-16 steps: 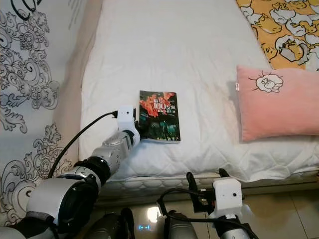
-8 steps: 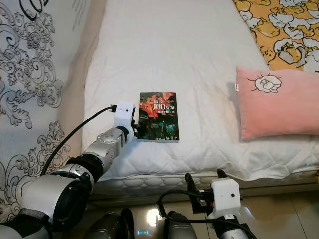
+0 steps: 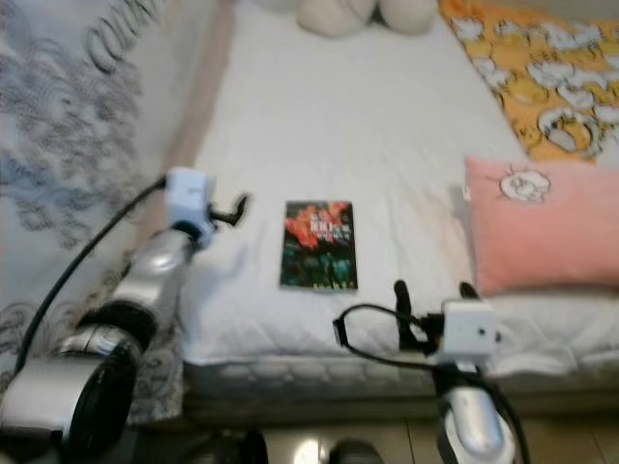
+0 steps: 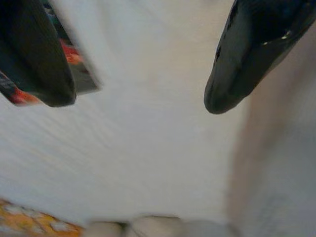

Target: Clean up the room

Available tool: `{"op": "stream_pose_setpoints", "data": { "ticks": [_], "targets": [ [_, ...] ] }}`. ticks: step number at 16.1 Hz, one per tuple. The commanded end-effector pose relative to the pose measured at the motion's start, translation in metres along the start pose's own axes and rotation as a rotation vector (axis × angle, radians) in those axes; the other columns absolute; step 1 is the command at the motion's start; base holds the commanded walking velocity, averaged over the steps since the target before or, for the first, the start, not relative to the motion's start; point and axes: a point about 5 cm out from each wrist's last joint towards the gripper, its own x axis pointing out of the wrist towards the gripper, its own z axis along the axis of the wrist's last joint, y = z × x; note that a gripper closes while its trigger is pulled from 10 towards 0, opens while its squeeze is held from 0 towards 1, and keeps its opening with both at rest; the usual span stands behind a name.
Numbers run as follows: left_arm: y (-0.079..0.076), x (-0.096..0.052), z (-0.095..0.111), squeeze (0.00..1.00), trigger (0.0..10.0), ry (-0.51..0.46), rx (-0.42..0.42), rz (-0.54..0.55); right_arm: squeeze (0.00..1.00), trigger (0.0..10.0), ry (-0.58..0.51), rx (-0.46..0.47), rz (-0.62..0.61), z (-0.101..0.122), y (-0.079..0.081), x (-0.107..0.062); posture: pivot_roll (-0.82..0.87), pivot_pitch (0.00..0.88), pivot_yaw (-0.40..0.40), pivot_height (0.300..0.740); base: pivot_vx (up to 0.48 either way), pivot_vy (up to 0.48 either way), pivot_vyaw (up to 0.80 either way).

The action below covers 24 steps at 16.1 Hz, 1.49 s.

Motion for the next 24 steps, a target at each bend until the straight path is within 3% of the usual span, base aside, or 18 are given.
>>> {"op": "stream_pose_setpoints", "data": {
  "ticks": [1,3,4,5,6,7,8,13,16,17,18,21,24],
  "targets": [
    [0.002,-0.004,0.002,1.00,10.0,-0.024,-0.006,0.007,0.00,10.0,0.001,0.017,-0.021,-0.003,-0.003,0.003,-0.03,0.000,0.043,0.740,0.000,0.000,0.00],
    [0.010,-0.032,0.005,1.00,10.0,-0.115,-0.014,0.034,0.00,10.0,-0.017,0.041,-0.042,-0.006,-0.003,0.020,0.01,0.000,0.057,0.740,0.000,0.000,0.00],
    [0.013,-0.039,0.003,1.00,10.0,-0.123,-0.016,0.035,0.00,10.0,-0.019,0.045,-0.048,-0.007,-0.004,0.023,0.01,0.000,0.056,0.740,0.000,0.000,0.00],
    [0.023,-0.053,-0.009,1.00,10.0,-0.068,-0.074,0.074,0.00,10.0,-0.015,0.061,-0.074,-0.011,-0.008,0.028,0.02,0.000,0.059,0.740,0.000,-0.480,0.00],
    [0.024,-0.054,-0.011,1.00,10.0,-0.056,-0.068,0.057,0.00,10.0,-0.008,0.065,-0.087,-0.014,-0.011,0.030,0.02,0.000,0.055,0.740,0.000,-0.480,0.00],
    [0.014,-0.052,-0.007,1.00,10.0,-0.072,-0.058,0.010,0.00,10.0,0.004,0.070,-0.097,-0.017,-0.013,0.030,0.03,0.000,0.046,0.740,0.000,0.000,0.00],
    [-0.004,-0.049,-0.002,0.00,10.0,-0.104,-0.043,-0.063,0.00,10.0,0.016,0.060,-0.087,-0.021,-0.012,0.030,0.03,0.000,0.046,0.740,0.000,0.000,0.00],
    [-0.021,-0.061,-0.008,0.00,10.0,-0.052,-0.057,-0.099,0.00,10.0,0.017,-0.035,-0.068,-0.025,-0.011,0.027,0.01,0.000,0.034,0.740,0.000,-0.450,0.00],
    [-0.028,-0.050,-0.008,0.00,10.0,-0.048,-0.048,-0.112,0.00,10.0,0.035,-0.105,-0.109,-0.022,-0.018,0.035,-0.02,0.000,0.036,0.740,0.000,-0.447,0.00],
    [-0.031,-0.046,-0.006,0.00,10.0,-0.054,-0.029,-0.121,0.00,10.0,0.021,-0.076,-0.116,-0.020,-0.018,0.037,-0.02,0.000,0.037,0.740,0.000,-0.431,0.00],
    [-0.035,-0.042,-0.004,0.00,10.0,-0.055,-0.019,-0.125,1.00,10.0,-0.011,-0.070,-0.140,-0.016,-0.022,0.036,-0.03,0.000,0.039,0.740,0.000,-0.416,0.00],
    [-0.035,-0.039,-0.009,0.00,10.0,-0.029,-0.038,-0.079,1.00,10.0,-0.019,-0.082,-0.144,-0.015,-0.024,0.040,-0.03,0.000,0.036,0.740,0.260,-0.400,0.00],
    [-0.039,-0.040,-0.014,0.00,10.0,-0.013,-0.070,-0.036,1.00,10.0,-0.036,-0.106,-0.081,-0.010,-0.014,0.045,-0.03,0.000,0.014,0.740,0.269,-0.395,0.00]
  ]
}}
